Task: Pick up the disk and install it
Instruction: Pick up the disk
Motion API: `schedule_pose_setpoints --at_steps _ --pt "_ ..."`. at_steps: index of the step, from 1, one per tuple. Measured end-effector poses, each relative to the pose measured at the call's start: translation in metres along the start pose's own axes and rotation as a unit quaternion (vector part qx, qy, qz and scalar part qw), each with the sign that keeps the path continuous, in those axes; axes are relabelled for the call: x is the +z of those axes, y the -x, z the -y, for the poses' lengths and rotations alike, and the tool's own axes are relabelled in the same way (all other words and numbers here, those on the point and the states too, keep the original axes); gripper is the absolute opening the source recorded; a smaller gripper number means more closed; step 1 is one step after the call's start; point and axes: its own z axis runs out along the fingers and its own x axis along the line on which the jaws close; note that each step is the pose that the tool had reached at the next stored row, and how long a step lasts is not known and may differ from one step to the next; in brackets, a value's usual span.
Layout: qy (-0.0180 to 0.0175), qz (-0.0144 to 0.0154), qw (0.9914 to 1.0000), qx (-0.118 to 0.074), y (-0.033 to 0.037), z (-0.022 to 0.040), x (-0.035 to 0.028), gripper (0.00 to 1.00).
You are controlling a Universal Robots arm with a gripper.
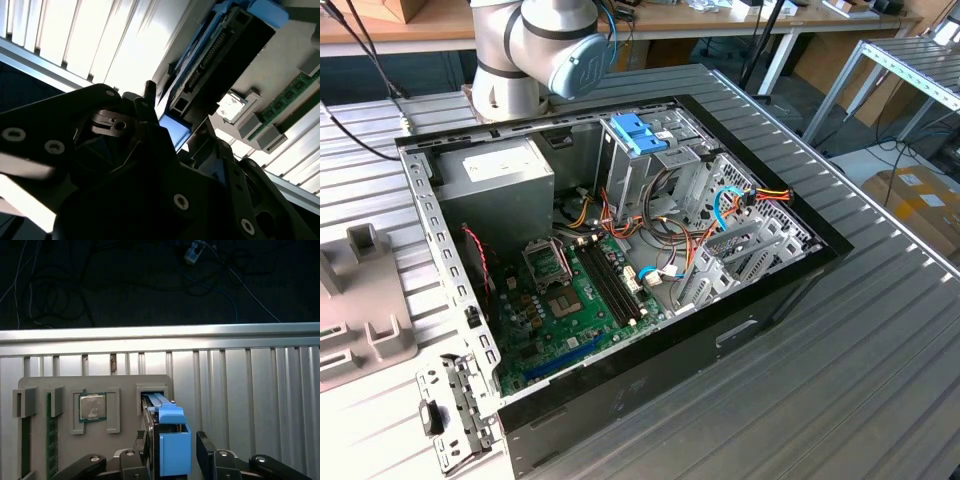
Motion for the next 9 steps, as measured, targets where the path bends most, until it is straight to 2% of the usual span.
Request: schedule_pose_setpoints --at_steps 3,7,9 --pt "0.0006 -0.0024 0.99990 -0.014 0.0002 -0.0001 0.0002 0.51" --pt "0.0015 -0.0093 0.99942 -0.033 0.0001 -0.0005 0.0002 0.51" --pt "0.0016 -0.0103 0.99934 -0.035 -0.0002 -0.0006 0.0004 0.51"
